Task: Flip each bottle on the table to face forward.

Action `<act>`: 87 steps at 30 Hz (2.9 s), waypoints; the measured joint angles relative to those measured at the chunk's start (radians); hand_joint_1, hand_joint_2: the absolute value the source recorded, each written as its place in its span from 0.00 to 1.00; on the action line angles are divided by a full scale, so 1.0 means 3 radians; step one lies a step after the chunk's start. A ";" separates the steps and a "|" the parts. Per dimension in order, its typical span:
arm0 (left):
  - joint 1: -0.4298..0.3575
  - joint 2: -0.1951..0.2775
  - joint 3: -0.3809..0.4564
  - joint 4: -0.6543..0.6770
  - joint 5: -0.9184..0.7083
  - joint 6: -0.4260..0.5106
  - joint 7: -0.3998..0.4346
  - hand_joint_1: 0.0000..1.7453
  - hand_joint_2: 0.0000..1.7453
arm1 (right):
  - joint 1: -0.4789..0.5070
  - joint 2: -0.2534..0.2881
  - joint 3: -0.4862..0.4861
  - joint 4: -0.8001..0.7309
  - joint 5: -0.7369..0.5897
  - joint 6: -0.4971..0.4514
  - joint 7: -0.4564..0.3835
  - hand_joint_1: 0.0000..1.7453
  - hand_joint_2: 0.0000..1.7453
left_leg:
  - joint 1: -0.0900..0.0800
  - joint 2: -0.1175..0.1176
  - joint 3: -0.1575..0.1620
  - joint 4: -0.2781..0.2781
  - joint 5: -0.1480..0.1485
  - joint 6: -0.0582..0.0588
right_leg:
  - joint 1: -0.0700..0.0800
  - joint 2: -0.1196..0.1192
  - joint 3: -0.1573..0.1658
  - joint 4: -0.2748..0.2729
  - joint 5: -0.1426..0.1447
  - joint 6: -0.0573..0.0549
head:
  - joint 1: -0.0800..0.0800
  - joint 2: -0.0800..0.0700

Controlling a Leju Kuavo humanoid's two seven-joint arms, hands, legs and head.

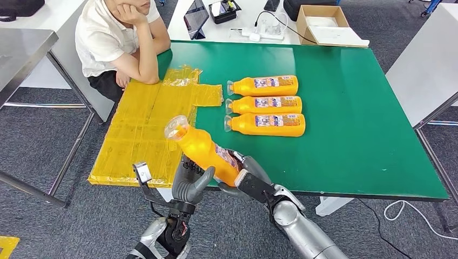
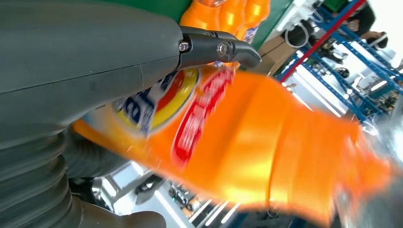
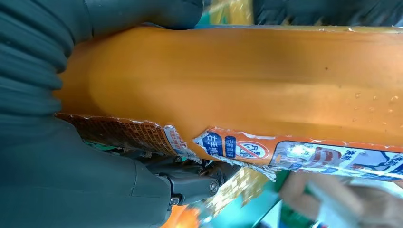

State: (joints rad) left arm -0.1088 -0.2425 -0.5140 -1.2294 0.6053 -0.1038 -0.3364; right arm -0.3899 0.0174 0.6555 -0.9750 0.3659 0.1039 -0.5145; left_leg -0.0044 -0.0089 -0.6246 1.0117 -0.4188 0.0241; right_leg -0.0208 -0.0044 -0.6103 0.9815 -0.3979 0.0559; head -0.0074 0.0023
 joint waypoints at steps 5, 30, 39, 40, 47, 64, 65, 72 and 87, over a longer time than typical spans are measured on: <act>0.0001 0.0015 0.0000 -0.0018 0.0098 -0.0043 0.0012 0.00 1.00 | 0.0010 -0.0007 0.0065 -0.0002 -0.0050 0.0007 -0.0109 0.98 1.00 | 0.0000 0.0000 0.0000 0.0000 0.0000 0.0000 | 0.0000 0.0000 -0.0001 -0.0001 0.0000 0.0000 | 0.0000 0.0000; 0.0001 0.0023 0.0015 -0.0009 0.0178 -0.0080 -0.0020 1.00 1.00 | 0.0013 -0.0062 0.0179 -0.0010 -0.0016 0.0098 -0.0184 0.00 1.00 | 0.0000 0.0001 0.0000 0.0000 0.0000 0.0000 | 0.0000 0.0001 -0.0002 -0.0001 0.0000 0.0000 | 0.0000 0.0000; 0.0003 0.0025 0.0061 -0.0011 0.0236 -0.0194 -0.0043 1.00 1.00 | 0.0122 -0.0059 0.0156 -0.0089 -0.0108 -0.0061 -0.0231 0.00 0.00 | 0.0000 0.0000 -0.0002 0.0000 0.0000 0.0000 | 0.0000 0.0000 -0.0003 0.0000 0.0000 0.0000 | 0.0000 0.0000; 0.0005 0.0025 0.0064 -0.0019 0.0244 -0.0203 -0.0040 1.00 1.00 | 0.0144 -0.0060 0.0147 -0.0113 -0.0107 -0.0082 -0.0244 0.00 0.00 | 0.0000 0.0001 -0.0002 0.0000 0.0000 0.0000 | 0.0000 0.0000 -0.0003 0.0000 0.0000 0.0000 | 0.0001 0.0000; 0.0007 0.0025 0.0073 -0.0051 0.0256 -0.0212 -0.0032 1.00 1.00 | 0.0227 -0.0060 0.0115 -0.0212 -0.0125 -0.0101 -0.0288 0.00 0.00 | 0.0000 0.0001 -0.0002 0.0000 0.0000 0.0000 | 0.0000 0.0000 -0.0004 -0.0001 0.0000 0.0000 | 0.0000 0.0000; -0.0021 0.0164 0.0301 -0.0273 -0.1555 0.1587 -0.0505 1.00 1.00 | 0.1122 0.0098 -0.0482 -0.1334 0.0199 -0.1771 -0.0611 0.00 0.00 | 0.0001 0.0001 -0.0005 0.0000 -0.0002 -0.0002 | 0.0001 0.0000 -0.0007 0.0000 -0.0001 0.0000 | 0.0000 0.0000; -0.0049 0.0193 0.0343 -0.0272 -0.1872 0.1868 -0.0548 1.00 1.00 | 0.1171 0.0100 -0.0484 -0.1457 0.0248 -0.1936 -0.0614 0.00 0.00 | 0.0002 0.0001 -0.0005 0.0000 -0.0002 -0.0002 | 0.0001 0.0001 -0.0007 0.0000 -0.0001 0.0000 | 0.0000 0.0000; -0.0318 0.0300 0.0727 -0.0145 -0.3519 0.2649 -0.0511 1.00 1.00 | 0.1255 0.0155 -0.0418 -0.1837 0.0222 -0.2196 -0.0617 0.00 0.00 | 0.0002 0.0001 -0.0005 -0.0001 0.0001 -0.0002 | 0.0001 0.0001 -0.0006 0.0001 0.0000 -0.0001 | 0.0000 0.0000; -0.1245 0.0321 0.1327 0.1366 -0.5695 0.2630 0.0203 1.00 1.00 | 0.1090 0.0222 -0.0122 -0.1696 0.0001 -0.2309 -0.0617 0.00 0.00 | 0.0002 0.0001 -0.0007 -0.0001 0.0003 -0.0002 | 0.0001 0.0000 -0.0008 0.0002 0.0001 0.0000 | 0.0001 0.0000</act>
State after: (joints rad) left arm -0.4824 -0.1461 -0.1160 -0.8195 -1.1031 0.6851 -0.2754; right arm -0.0628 0.0839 0.6189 -1.4838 0.3663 -0.5889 -0.6996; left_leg -0.0038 -0.0087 -0.6267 1.0115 -0.4179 0.0236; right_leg -0.0205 -0.0043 -0.6128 0.9822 -0.3976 0.0559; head -0.0072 0.0023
